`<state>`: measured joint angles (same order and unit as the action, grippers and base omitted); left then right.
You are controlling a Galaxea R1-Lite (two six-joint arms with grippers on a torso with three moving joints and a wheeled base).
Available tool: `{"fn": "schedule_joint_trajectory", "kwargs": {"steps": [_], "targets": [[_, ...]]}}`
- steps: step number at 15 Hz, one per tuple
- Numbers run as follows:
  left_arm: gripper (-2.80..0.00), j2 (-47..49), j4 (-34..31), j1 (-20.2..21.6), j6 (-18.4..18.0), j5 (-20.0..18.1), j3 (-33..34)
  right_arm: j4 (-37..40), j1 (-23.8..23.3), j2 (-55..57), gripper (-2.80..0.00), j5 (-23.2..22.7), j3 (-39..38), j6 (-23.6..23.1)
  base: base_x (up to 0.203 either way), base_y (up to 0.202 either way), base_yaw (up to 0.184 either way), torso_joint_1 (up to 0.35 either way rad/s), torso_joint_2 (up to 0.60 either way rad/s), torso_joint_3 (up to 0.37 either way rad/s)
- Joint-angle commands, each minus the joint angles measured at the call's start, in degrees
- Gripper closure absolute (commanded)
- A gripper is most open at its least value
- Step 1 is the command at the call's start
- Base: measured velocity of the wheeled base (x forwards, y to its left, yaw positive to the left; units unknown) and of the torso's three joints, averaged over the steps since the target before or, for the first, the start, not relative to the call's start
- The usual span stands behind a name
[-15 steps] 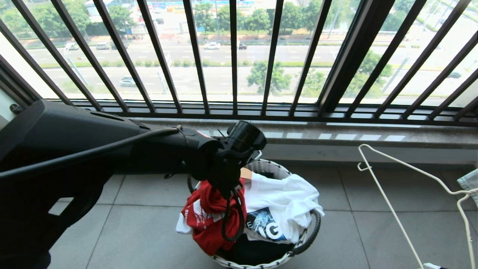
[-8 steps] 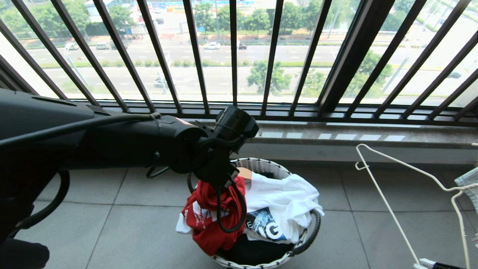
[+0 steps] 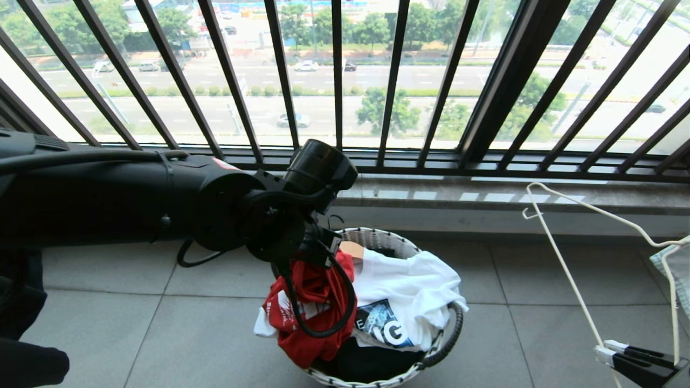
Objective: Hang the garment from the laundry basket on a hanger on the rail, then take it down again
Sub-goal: Pick up clothes from the basket
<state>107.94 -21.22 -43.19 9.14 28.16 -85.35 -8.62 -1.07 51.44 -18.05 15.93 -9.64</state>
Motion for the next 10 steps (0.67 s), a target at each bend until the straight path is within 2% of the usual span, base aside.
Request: {"fn": "schedule_joint_trajectory", "kwargs": {"steps": [1, 4, 7, 10], "targets": [[0.00, -0.5, -0.1, 0.0, 0.3, 0.1, -0.6, -0.1, 0.1, 0.3, 0.00, -0.1, 0.1, -0.1, 0.000, 0.000, 0.000, 0.000, 0.00, 0.000], [0.00, -1.0, -0.1, 0.0, 0.4, 0.0, -1.4, -0.2, 0.0, 1.5, 0.00, -0.1, 0.9, 0.3, 0.000, 0.000, 0.000, 0.001, 0.00, 0.012], [0.00, 0.2, -0.1, -0.1, 0.4, 0.0, -1.6, -0.1, -0.1, 1.3, 0.00, -0.1, 0.8, 0.4, 0.000, 0.000, 0.000, 0.001, 0.00, 0.147], [0.00, 1.8, 4.7, 1.0, 0.2, 0.1, -2.3, -0.1, -0.1, 1.2, 0.00, -0.1, 0.6, 0.7, 0.000, 0.000, 0.000, 0.003, 0.00, 0.189]]}}
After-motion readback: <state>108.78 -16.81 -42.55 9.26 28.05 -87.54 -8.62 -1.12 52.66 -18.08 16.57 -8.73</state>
